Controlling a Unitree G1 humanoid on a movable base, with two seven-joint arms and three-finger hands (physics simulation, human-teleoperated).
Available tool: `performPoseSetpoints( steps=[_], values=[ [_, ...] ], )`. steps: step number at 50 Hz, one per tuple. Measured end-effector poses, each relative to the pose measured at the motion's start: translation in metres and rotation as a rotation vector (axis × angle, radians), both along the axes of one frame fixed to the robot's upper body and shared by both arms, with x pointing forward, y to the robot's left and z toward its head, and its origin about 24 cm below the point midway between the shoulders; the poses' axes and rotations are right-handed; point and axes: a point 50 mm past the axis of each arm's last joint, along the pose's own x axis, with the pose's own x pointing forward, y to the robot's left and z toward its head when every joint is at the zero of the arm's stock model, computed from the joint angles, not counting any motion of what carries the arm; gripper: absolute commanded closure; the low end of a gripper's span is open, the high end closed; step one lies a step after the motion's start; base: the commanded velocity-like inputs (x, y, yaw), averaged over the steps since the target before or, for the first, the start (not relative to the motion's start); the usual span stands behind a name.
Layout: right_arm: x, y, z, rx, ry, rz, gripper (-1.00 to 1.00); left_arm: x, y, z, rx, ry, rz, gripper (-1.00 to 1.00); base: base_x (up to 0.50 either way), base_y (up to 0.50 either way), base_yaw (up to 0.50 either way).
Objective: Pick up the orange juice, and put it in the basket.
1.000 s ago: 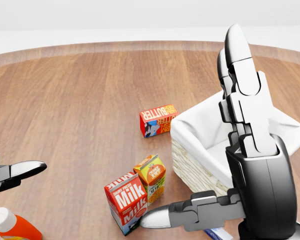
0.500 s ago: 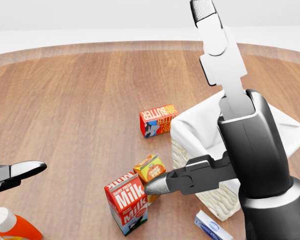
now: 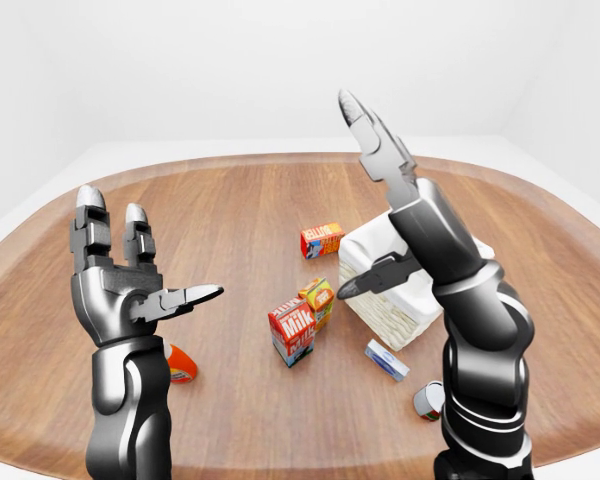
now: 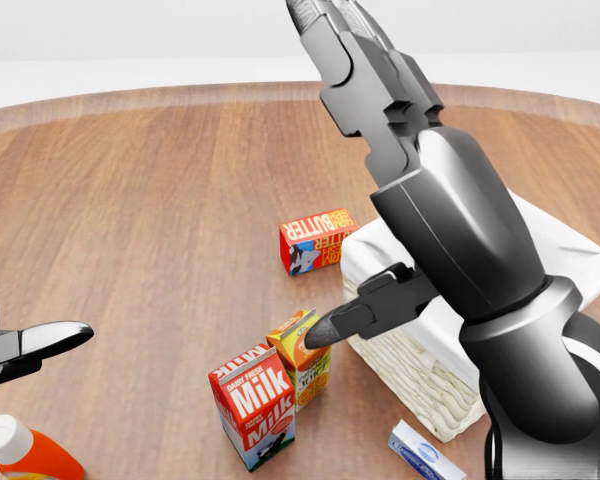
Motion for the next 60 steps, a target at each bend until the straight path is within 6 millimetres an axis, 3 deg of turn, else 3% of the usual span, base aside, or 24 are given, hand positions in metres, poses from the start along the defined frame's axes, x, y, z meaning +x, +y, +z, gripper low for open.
performPoseSetpoints(
  steps=[28, 60],
  values=[
    [0.048, -0.006, -0.008, -0.252, 0.162, -0.113, -1.00, 0.000, 0.000, 0.000, 0.000, 0.000, 0.000, -1.00, 0.00, 0.00, 0.00],
    [0.093, 0.001, -0.047, -0.519, 0.302, -0.165, -1.00, 0.000, 0.000, 0.000, -0.003, -0.002, 0.000, -1.00, 0.00, 0.00, 0.00]
  ],
)
